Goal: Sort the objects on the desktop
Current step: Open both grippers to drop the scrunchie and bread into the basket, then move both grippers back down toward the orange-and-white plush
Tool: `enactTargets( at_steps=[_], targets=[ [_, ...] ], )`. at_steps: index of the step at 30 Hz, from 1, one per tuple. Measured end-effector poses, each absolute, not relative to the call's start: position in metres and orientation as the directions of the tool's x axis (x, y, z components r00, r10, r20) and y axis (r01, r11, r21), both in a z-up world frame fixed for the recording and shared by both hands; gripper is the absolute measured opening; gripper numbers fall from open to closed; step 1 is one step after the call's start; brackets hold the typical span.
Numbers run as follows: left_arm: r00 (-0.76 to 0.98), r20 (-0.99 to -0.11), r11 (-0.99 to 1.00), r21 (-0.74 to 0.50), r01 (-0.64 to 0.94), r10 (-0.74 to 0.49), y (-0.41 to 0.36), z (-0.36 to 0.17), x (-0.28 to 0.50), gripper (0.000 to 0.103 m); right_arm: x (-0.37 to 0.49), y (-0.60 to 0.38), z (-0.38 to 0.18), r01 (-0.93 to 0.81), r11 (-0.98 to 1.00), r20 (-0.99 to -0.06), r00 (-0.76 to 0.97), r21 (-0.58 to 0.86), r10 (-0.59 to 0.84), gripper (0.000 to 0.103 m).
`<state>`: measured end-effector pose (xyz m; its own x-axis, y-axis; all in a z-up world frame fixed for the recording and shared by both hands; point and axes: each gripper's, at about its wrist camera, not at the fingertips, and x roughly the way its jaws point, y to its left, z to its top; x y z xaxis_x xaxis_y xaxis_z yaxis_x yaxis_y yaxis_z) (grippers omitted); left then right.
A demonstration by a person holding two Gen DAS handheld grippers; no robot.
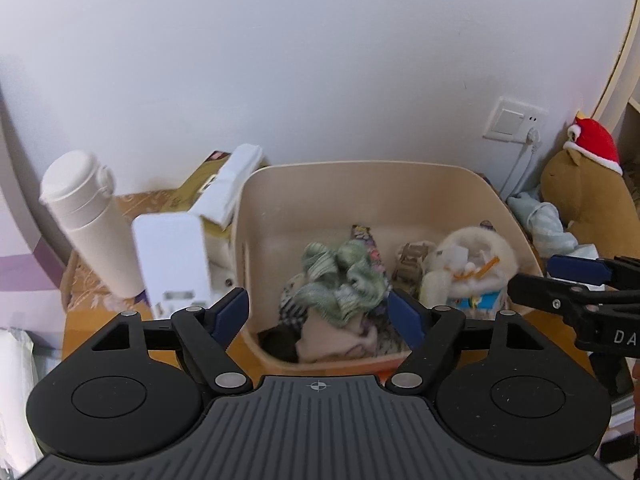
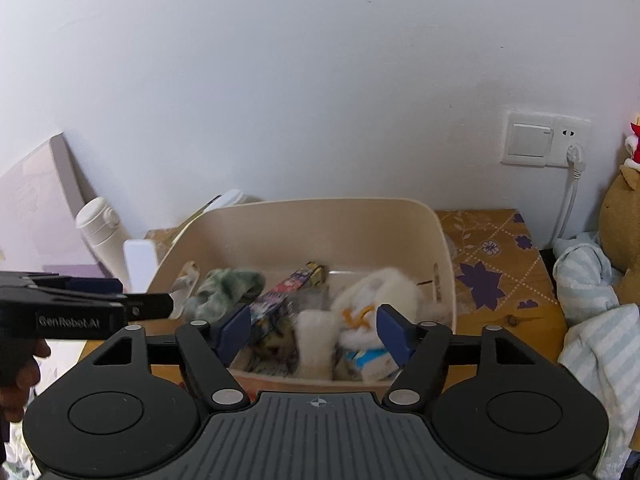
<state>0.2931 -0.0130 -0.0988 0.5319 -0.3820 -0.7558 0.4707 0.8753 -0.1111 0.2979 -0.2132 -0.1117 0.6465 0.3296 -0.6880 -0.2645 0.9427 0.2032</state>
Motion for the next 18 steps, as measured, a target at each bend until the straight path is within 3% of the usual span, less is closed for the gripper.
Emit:
enactTargets(
  at_steps=[10,18],
  targets=[
    [0.498,-0.805,0.895,-0.088,0.436,-0.322,0.036,-0.12,0.264,0.078,0.266,-0.169,-0.131,-0.36,0.907,-0.744,0.541,0.217,0.393,0.076],
    [0.429,-0.862,0.921,-0.1,0.377,-0.269,0.064,-0.156,0.248,0.078,0.269,-0.132,-0.159,-0.387,0.883,-0.797,0.427,0.266,0.427,0.067]
  ],
)
